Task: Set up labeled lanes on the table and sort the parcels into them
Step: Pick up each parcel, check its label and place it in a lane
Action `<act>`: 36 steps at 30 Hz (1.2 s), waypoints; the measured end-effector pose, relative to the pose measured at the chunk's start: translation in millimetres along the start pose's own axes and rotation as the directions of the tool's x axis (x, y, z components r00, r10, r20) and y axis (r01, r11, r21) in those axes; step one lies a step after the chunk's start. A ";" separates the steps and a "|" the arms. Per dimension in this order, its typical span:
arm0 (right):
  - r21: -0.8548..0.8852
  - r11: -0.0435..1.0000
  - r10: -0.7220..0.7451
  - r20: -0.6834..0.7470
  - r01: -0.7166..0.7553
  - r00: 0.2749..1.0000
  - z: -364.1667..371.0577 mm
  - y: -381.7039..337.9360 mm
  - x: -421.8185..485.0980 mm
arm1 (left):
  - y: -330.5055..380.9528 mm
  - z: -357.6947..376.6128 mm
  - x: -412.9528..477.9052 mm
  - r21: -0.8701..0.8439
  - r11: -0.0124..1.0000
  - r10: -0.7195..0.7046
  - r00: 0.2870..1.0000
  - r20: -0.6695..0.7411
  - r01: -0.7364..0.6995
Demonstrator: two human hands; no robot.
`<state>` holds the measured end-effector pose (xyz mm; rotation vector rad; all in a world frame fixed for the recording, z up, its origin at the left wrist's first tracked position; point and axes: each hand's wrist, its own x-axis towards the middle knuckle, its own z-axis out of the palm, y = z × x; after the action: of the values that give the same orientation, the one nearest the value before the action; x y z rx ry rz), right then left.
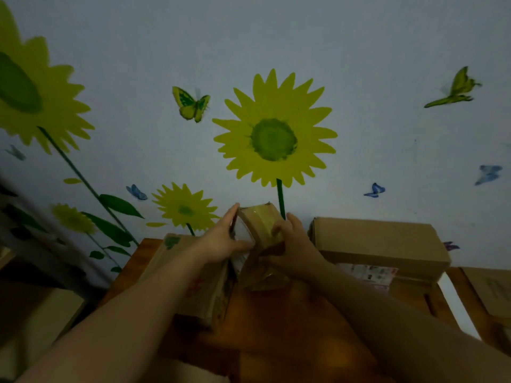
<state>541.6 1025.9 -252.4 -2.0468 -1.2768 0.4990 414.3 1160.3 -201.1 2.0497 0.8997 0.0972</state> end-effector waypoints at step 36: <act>0.754 0.649 0.285 -0.362 0.099 0.888 -55.1 -207.1 -270.7 | 25.4 -48.8 -317.7 -0.666 0.710 0.276 0.961 -0.033 -0.227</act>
<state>322.1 828.0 -73.9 -1.3695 -0.5115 0.4584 176.4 984.8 -72.5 1.4617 0.4301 0.4352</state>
